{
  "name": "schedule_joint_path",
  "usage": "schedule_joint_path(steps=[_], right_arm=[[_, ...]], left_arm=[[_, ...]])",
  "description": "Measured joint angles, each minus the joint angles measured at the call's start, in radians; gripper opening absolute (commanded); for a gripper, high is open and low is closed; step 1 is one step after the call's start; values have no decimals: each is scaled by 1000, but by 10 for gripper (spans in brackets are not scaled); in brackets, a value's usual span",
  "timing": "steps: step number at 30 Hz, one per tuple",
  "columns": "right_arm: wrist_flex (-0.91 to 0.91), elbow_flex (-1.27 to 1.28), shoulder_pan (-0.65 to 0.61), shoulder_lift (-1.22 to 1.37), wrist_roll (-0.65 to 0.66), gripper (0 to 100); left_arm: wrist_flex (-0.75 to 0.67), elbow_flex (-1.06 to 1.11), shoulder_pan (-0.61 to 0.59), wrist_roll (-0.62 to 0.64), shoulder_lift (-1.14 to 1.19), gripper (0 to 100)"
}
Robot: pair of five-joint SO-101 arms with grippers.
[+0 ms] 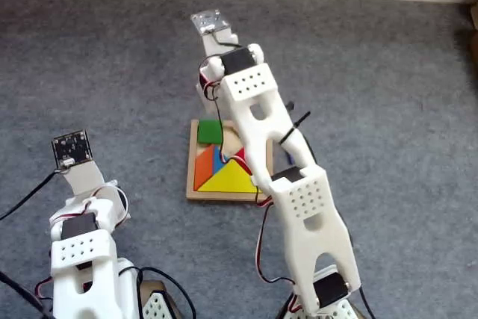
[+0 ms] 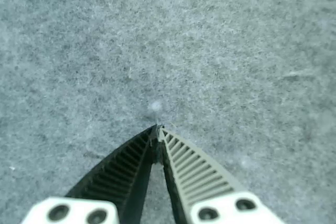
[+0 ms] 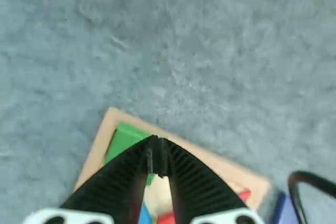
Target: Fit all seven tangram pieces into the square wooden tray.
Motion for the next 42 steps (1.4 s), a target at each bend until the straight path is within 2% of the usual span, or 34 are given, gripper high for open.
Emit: schedule_joint_path(steps=[8,15,19,23,35,42], right_arm=[[-38,2,0,106,-3,4],[112,-41,8,106,2,4],[213,-68,5,106,60,4],[245,-69,6,106,74,4],[252,-201,40,106,74,4],[172,-250,-49,180,74,4]], left_arm=[[0,0,0,0,0,7],[0,0,0,0,0,7],[0,0,0,0,0,7],[0,0,0,0,0,7],[0,0,0,0,0,7],[0,0,0,0,0,7]])
